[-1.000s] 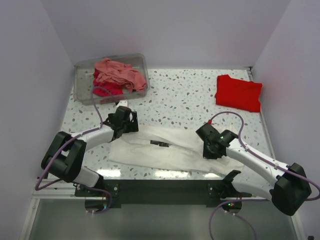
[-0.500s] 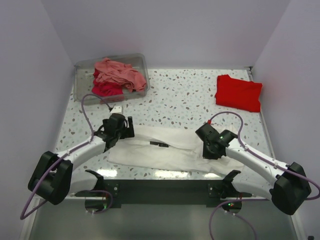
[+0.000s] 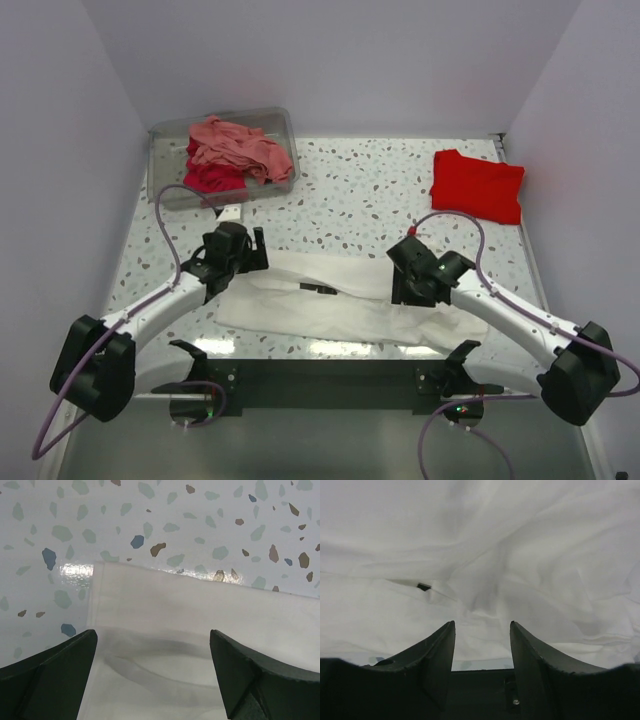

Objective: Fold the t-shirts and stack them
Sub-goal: Fold the tshirt

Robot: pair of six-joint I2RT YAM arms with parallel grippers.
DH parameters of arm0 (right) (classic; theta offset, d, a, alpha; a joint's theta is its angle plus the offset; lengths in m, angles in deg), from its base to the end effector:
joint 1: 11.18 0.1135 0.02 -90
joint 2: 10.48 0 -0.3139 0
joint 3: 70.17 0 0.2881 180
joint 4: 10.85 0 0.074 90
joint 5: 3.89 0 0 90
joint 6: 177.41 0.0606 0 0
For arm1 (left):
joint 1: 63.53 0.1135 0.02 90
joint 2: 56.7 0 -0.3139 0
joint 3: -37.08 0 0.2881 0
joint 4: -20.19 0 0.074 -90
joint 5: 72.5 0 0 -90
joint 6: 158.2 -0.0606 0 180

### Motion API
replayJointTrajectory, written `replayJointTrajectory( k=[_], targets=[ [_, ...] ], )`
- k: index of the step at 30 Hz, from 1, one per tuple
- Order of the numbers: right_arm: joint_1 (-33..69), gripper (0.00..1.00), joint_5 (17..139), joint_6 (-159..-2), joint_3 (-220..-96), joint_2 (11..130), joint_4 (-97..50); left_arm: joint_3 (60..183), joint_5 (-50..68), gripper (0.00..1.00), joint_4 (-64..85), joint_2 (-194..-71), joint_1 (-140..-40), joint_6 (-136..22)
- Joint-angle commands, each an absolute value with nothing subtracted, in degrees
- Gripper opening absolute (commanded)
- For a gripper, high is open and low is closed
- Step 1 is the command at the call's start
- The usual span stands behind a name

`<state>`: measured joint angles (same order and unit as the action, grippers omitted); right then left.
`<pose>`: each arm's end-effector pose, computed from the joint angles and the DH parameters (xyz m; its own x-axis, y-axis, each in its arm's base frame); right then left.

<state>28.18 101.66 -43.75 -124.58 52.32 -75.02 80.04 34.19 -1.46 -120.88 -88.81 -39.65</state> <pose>0.1659 0.1150 0.2244 -0.9126 0.1117 -0.3934 0.1122 0.9934 0.0219 0.2322 -0.0904 0.2019 -0.6449 -0.2017 -0.7372 -0.1019 0.9786 -0.1786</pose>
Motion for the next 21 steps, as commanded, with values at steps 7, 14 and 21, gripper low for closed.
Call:
replayJointTrajectory(
  k=[7,14,21],
  targets=[
    [29.9,0.54,100.8,-48.6,-138.6,64.6,-64.1,88.9,34.2,1.0,3.7,-132.7,-89.2,-39.1],
    [33.4,0.61,98.2,-49.2,-142.7,75.0,-55.8,90.8,33.5,1.0,4.7,-137.6,-89.7,-39.2],
    [37.4,0.63,98.0,-49.7,-148.0,86.9,-51.8,86.1,33.0,1.0,4.2,-135.1,-89.9,-39.4]
  ],
)
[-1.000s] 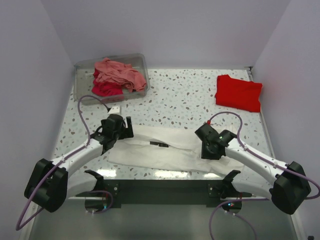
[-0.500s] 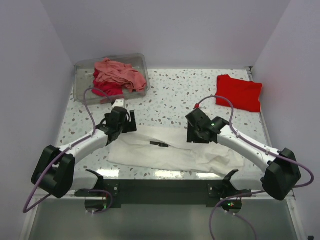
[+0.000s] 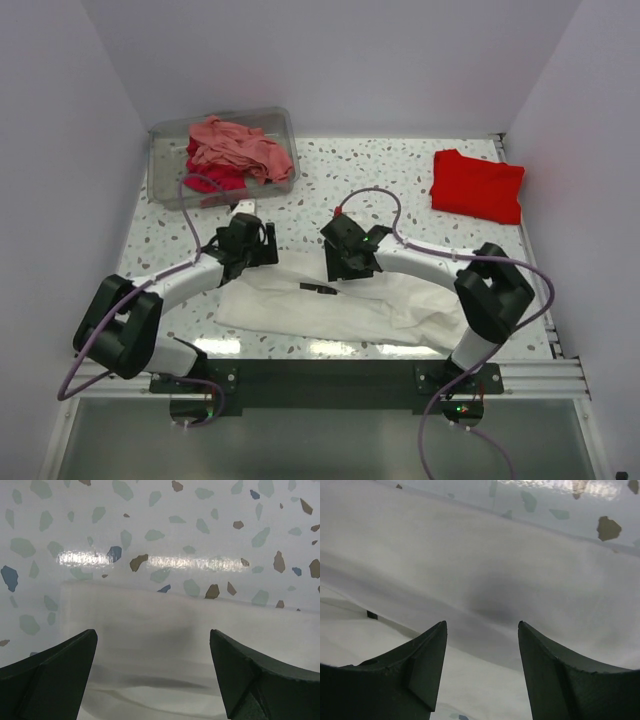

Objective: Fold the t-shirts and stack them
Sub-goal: Fold the tshirt

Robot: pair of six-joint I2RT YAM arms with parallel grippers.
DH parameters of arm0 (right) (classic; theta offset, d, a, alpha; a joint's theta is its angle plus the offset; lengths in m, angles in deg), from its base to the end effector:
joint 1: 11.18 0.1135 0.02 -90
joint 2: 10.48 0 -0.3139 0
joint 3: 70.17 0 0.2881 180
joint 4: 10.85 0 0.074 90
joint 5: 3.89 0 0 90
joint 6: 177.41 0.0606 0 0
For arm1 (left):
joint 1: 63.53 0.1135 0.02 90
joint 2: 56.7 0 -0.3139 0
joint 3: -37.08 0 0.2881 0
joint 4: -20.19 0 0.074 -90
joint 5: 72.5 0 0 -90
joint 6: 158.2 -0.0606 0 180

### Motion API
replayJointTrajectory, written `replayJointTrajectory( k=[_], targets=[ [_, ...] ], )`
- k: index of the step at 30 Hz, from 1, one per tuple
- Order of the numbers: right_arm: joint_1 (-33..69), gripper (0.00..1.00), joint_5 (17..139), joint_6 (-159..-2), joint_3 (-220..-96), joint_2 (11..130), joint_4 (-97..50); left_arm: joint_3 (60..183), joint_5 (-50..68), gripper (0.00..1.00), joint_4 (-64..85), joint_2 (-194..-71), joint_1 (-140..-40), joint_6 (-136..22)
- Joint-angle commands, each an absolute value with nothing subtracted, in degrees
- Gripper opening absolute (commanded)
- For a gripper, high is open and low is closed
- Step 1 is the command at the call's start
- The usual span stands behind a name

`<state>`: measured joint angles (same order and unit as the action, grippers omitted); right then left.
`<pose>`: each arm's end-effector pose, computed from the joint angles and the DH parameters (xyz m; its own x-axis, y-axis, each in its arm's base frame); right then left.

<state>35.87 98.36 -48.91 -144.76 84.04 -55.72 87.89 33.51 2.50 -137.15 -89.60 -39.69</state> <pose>0.2631 0.2637 0.2077 -0.8894 -0.0626 -0.4527 -0.1278 0.9851 0.1148 0.2840 -0.1203 0.1833 -0.7019 -0.1674 -0.6924 -0.0916 0.9851 -0.1453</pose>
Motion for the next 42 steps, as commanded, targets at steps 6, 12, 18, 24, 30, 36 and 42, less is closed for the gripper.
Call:
replayJointTrajectory(
  k=[6,12,18,24,30,36,42],
  targets=[
    [40.0,0.62,98.6,-49.9,-151.2,91.8,-51.4,82.1,32.6,1.0,2.3,-131.0,-90.1,-39.2],
    [42.0,0.63,98.6,-49.0,-149.3,90.2,-51.0,79.1,32.7,1.0,-1.7,-123.2,-90.2,-39.1],
    [43.8,0.63,97.1,-48.2,-146.5,89.9,-49.3,78.8,33.3,1.0,-4.6,-119.9,-90.2,-39.0],
    [44.5,0.63,97.7,-47.2,-146.5,88.0,-50.1,83.4,32.5,1.0,-3.1,-123.0,-90.2,-38.3],
    [44.4,0.71,103.6,-46.3,-146.8,81.5,-55.7,86.6,30.2,1.0,0.5,-128.7,-90.6,-36.7],
    [39.3,0.77,105.8,-45.5,-140.7,75.7,-57.8,85.7,27.3,1.0,6.0,-133.3,-92.9,-33.4],
    [30.4,0.79,103.3,-46.6,-132.7,68.3,-56.4,82.1,24.9,1.0,11.5,-137.5,-94.9,-30.6]
  ],
)
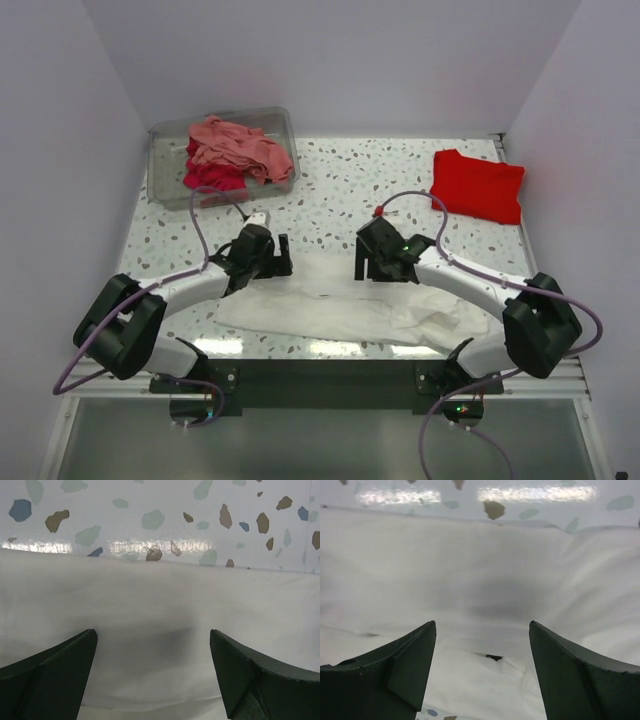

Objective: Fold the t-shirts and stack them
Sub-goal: Fold the tshirt

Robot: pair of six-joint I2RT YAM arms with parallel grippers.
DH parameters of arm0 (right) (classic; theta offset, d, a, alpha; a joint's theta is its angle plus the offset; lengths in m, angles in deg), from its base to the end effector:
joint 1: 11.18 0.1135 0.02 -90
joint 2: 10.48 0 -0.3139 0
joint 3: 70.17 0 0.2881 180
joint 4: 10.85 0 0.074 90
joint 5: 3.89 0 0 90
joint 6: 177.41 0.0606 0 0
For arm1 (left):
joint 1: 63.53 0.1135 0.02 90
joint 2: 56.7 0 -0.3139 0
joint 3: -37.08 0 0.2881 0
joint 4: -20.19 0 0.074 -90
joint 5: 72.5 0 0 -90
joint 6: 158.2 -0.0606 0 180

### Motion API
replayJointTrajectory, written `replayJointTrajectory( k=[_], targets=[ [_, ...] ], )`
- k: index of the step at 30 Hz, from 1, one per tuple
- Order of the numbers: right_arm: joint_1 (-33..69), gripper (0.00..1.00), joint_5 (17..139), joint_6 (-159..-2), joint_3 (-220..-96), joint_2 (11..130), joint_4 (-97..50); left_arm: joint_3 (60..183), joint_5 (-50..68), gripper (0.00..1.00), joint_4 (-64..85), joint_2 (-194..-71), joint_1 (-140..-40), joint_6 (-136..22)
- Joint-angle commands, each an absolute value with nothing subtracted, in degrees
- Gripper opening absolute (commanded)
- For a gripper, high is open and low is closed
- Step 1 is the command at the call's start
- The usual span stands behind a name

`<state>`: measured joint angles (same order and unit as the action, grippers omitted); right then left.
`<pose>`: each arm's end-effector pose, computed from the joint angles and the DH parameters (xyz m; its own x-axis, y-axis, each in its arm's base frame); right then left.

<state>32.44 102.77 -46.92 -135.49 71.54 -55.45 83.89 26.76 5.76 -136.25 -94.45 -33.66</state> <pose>0.2406 0.2053 0.2257 -0.8473 0.0518 -0.5285 -0.0145 0.9926 0.1206 0.2593 -0.1439 0.1682 -0.7526 -0.2015 -0.6269 -0.0163 0.9574 -0.2882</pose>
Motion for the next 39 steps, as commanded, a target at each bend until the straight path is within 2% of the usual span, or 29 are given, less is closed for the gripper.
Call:
replayJointTrajectory(
  k=[1,9,17,25,29,35,39],
  targets=[
    [29.1,0.79,103.3,-46.9,-131.9,67.3,-56.4,81.5,25.1,1.0,11.5,-137.7,-94.9,-30.2],
    [27.2,0.8,101.6,-46.0,-126.9,68.3,-55.0,77.2,32.3,1.0,8.7,-136.7,-94.3,-28.7],
    [27.6,0.77,94.0,-44.7,-124.7,76.2,-46.0,75.1,29.6,1.0,9.2,-135.4,-87.7,-28.6],
    [32.9,0.77,93.3,-45.6,-136.4,90.1,-44.3,77.5,31.1,1.0,4.0,-131.1,-83.1,-29.9],
    [33.6,0.78,92.7,-46.9,-141.3,92.7,-45.1,79.3,34.2,1.0,1.8,-130.8,-80.7,-31.8],
    [33.4,0.85,96.1,-48.5,-142.9,84.6,-50.2,84.3,38.8,1.0,-1.6,-129.1,-80.1,-33.8],
    [29.4,0.87,97.6,-49.1,-140.4,77.0,-52.6,88.7,40.3,1.0,-4.2,-128.4,-80.2,-35.3]
  ],
)
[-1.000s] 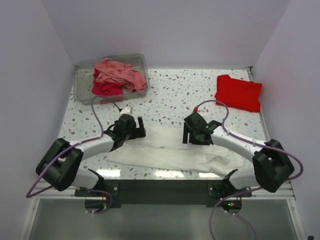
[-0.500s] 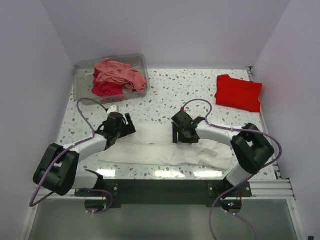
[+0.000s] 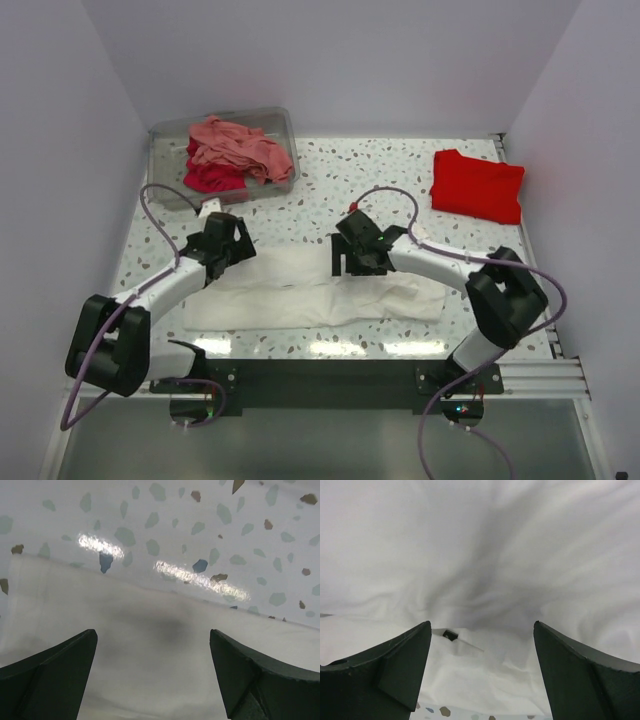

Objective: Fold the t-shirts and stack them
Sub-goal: Fold the tshirt

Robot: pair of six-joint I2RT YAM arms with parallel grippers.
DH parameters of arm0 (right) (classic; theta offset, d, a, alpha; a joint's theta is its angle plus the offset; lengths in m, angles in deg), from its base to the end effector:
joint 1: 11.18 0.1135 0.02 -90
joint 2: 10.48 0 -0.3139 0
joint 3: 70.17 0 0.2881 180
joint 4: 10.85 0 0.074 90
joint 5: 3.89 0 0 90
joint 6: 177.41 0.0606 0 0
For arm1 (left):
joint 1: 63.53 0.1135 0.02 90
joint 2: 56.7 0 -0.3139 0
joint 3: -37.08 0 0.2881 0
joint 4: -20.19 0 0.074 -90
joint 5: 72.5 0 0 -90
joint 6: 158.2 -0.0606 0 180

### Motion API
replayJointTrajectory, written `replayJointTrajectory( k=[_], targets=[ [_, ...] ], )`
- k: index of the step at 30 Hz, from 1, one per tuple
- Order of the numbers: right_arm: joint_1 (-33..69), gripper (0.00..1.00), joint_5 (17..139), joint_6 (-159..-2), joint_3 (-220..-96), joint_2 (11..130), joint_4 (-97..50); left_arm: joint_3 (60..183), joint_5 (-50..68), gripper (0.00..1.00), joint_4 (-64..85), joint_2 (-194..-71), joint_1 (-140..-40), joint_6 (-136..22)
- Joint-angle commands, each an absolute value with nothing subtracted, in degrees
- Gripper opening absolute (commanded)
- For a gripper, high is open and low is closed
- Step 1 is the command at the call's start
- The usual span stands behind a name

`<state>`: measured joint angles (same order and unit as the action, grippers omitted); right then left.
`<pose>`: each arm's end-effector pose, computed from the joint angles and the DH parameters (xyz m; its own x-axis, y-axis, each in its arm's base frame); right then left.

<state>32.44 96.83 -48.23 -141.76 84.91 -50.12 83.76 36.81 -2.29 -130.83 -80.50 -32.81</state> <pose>0.2782 0.2496 0.1907 -0.8900 0.0093 -0.4558 -0.0704 0.9850 0.1576 0.2682 -0.0609 0.1822 -0.6383 -0.3767 -0.6713 -0.3653 0.9159 -0.1665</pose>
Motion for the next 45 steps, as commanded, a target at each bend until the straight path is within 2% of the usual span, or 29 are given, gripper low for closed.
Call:
replayJointTrajectory(
  k=[1,6,12,18,40,45],
  targets=[
    [28.0,0.87,97.8,-49.4,-139.7,75.7,-52.8,89.3,40.3,1.0,-4.4,-128.1,-80.5,-35.6],
    [17.4,0.85,97.9,-53.7,-137.4,71.0,-52.8,93.3,42.5,1.0,-4.4,-128.8,-87.8,-35.2],
    [6.9,0.67,96.8,-59.1,-140.9,74.8,-50.7,95.4,37.4,1.0,-0.4,-136.7,-97.7,-31.0],
    [-0.6,0.62,93.3,-61.5,-144.9,80.2,-48.3,92.7,34.8,1.0,4.2,-139.8,-98.5,-29.7],
    [-6.6,0.47,86.7,-63.5,-149.1,91.1,-43.9,88.7,34.3,1.0,7.3,-145.1,-98.5,-29.0],
    [-7.4,0.38,85.0,-63.5,-150.0,93.8,-43.6,88.2,34.5,1.0,7.2,-145.6,-98.4,-28.9]
  ],
)
